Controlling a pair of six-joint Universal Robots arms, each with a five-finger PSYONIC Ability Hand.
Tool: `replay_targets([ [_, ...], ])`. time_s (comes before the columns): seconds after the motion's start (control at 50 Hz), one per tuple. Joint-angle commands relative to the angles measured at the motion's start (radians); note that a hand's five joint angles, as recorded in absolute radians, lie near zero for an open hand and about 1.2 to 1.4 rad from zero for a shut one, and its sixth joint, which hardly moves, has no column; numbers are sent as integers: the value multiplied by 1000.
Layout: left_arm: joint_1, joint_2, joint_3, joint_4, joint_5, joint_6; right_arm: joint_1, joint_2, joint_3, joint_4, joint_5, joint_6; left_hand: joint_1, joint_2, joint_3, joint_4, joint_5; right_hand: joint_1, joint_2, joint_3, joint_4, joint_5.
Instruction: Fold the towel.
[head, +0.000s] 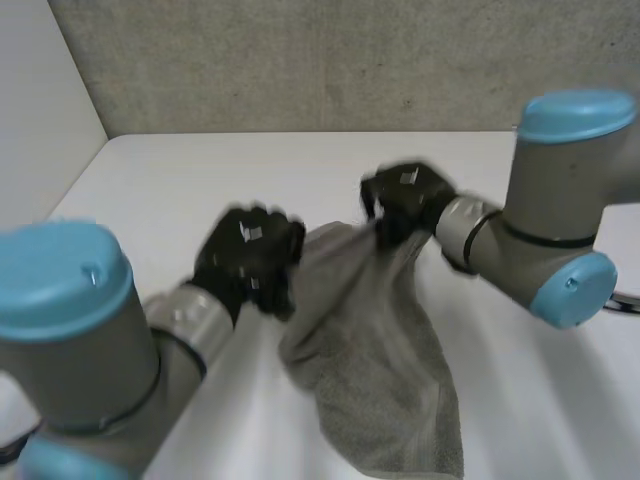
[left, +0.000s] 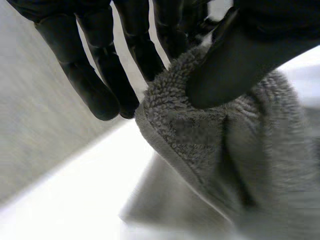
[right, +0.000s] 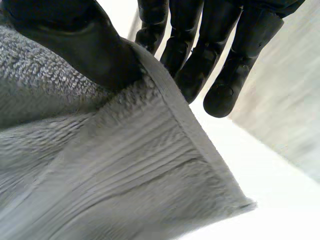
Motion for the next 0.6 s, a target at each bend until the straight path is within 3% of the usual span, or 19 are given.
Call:
replay_targets([
  [0.02,35,-39,379,67,-84,98,1,-233,40,-395,90,24,-35,-97,-151,-124,-269,62,64,70,57,76],
  [0.08,32,-34,489,129,-145,91,-1,-319,96,-549,135,47,-35,-97,-151,-124,-269,62,64,70,57,76],
  [0.14,21,-31,508,164,-164,89,1,-345,115,-580,139,50,-35,-97,-151,-124,-269,62,64,70,57,76],
  [0.36,-51,55,257,215,-150,92,-2,-337,160,-338,44,30,-35,-97,-151,-124,-269,62,64,70,57,76],
  [0.54,-115,3,-65,161,-151,86,1,-314,314,-119,35,-264,-35,-97,-151,-124,-269,62,64,70,57,76],
  [0.6,-167,-20,-108,140,-151,88,1,-302,366,-69,53,-397,-177,-239,-293,-267,-411,62,64,70,57,76],
])
